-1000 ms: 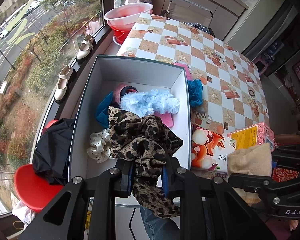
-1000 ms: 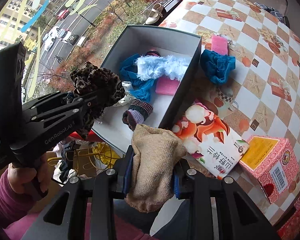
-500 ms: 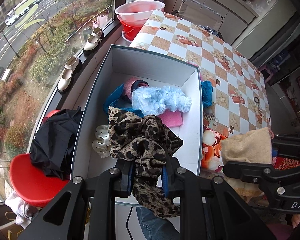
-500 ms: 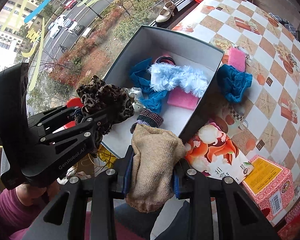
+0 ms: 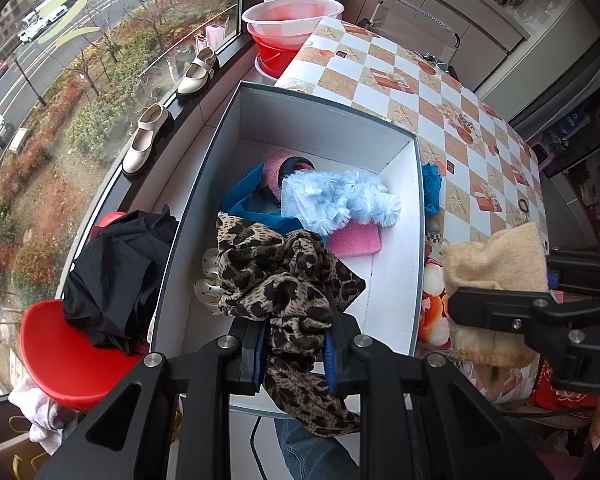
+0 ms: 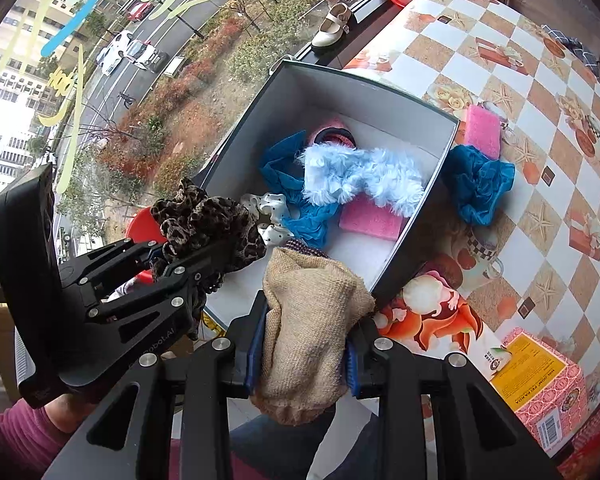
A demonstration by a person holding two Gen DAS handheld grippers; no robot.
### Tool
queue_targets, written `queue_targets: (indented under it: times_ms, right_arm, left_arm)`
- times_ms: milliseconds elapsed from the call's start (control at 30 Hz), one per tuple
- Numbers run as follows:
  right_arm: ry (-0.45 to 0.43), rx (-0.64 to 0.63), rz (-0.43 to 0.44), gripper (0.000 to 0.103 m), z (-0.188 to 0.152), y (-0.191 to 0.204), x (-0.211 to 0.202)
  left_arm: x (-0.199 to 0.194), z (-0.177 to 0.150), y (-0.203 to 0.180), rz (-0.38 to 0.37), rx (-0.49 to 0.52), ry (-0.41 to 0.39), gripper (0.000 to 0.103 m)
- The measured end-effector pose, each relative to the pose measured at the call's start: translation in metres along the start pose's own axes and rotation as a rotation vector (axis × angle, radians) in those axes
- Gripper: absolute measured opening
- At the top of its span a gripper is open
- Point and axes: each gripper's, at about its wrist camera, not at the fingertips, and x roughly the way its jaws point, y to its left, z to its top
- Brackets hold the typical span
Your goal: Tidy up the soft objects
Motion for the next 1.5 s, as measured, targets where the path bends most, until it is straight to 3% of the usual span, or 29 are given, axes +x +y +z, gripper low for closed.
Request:
queue_targets:
  times_ms: [567,667,933,967,1033,1100,1233,1333,1500]
  right_arm:
    - [0.019,-0.008,0.000,0.033,0.024,0.007,0.017]
    - [0.018,-0.001,0.003,0.033,0.027,0.005,0.018]
    - [0.008,0.009,0.003,0.033,0.031,0.003,0.017]
    - [0.009,0.010,0.002,0.034,0.032,0.003,0.017]
    - [0.012,0.014,0.002,0.040,0.031,0.002,0.017]
    - [0.012,0.022,-0.004,0.073,0.030,0.001,0.016]
    - [0.014,0.064,-0.006,0.101,0.029,-0.005,0.011]
    - [0.028,0.129,0.012,0.102,0.023,-0.019,0.002]
    - [0.075,0.281,0.129,0.102,-0.002,-0.060,-0.026]
  left_arm:
    - [0.012,0.004,0.003,0.009,-0.032,0.022,0.027]
    - [0.012,0.004,0.002,0.012,-0.031,0.023,0.033]
    - [0.008,0.006,-0.003,0.046,-0.013,-0.017,0.080]
    - [0.009,0.007,-0.004,0.051,-0.007,-0.019,0.080]
    - [0.014,0.008,-0.006,0.065,0.002,0.014,0.082]
    - [0.025,0.010,-0.005,0.045,-0.013,0.084,0.082]
    - [0.031,0.008,-0.001,0.015,-0.048,0.134,0.082]
    - [0.029,0.012,-0.006,-0.035,-0.050,0.157,0.082]
    - [0.018,0.030,-0.024,-0.116,-0.019,0.173,0.082]
